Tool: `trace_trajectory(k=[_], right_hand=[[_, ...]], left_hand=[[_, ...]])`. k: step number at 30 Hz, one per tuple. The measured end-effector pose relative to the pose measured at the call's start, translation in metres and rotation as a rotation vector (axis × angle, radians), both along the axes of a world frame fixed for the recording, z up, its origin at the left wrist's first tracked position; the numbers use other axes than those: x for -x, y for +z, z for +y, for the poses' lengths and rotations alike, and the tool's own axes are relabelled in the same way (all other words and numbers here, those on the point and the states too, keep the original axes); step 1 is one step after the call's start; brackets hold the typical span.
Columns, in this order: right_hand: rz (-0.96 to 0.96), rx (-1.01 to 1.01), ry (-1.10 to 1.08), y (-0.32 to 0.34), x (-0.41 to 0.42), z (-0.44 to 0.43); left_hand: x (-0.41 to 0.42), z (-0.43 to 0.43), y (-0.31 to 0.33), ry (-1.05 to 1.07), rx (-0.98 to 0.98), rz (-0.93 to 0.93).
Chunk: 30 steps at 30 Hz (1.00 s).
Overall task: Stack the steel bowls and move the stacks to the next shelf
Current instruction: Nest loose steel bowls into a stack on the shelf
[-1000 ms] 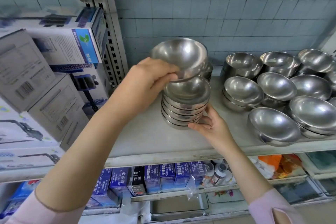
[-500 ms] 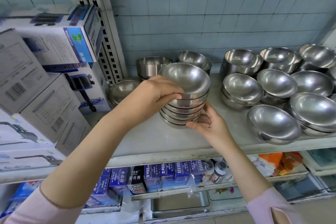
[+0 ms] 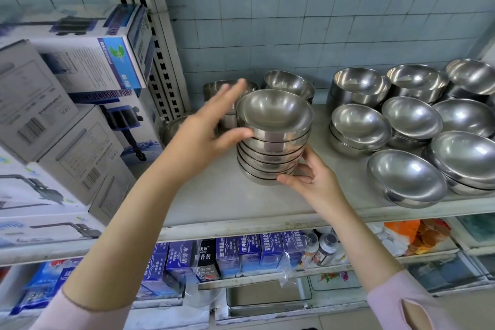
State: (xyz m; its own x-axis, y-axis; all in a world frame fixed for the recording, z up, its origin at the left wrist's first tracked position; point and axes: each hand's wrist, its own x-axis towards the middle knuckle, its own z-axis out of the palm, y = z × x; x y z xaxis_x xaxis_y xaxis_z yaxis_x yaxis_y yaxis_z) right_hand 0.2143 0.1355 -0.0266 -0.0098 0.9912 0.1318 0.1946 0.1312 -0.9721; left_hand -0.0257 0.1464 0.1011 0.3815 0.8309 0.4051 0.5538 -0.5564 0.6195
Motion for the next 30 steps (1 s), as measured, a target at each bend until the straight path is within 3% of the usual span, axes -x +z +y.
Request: trace_trajectory(k=[2,6,11,13,17,20,27,30], right_hand=[[-0.004,0.0,-0.008,0.0,0.001,0.0],[0.002,0.002,-0.009,-0.001,0.001,0.0],[0.004,0.003,-0.011,0.0,0.001,-0.001],[0.003,0.002,-0.011,0.001,0.001,-0.001],[0.008,-0.007,-0.006,0.001,0.001,-0.002],[0.014,-0.011,-0.003,0.001,0.001,-0.002],[0.015,-0.014,0.023,0.003,0.001,-0.003],[0.009,-0.011,0.023,0.003,0.001,-0.003]], left_hand=[[0.016,0.003,-0.013,0.192,0.062,-0.012],[0.046,0.022,-0.061,0.376,0.316,0.212],[0.062,0.031,-0.087,0.37,0.07,0.432],[0.061,0.026,-0.084,0.367,0.029,0.382],[0.053,0.007,-0.066,0.4,0.136,0.035],[0.048,-0.005,-0.04,0.401,0.053,-0.092],[0.014,-0.017,0.034,0.155,-0.337,0.036],[-0.006,-0.01,0.048,-0.002,-0.394,0.079]])
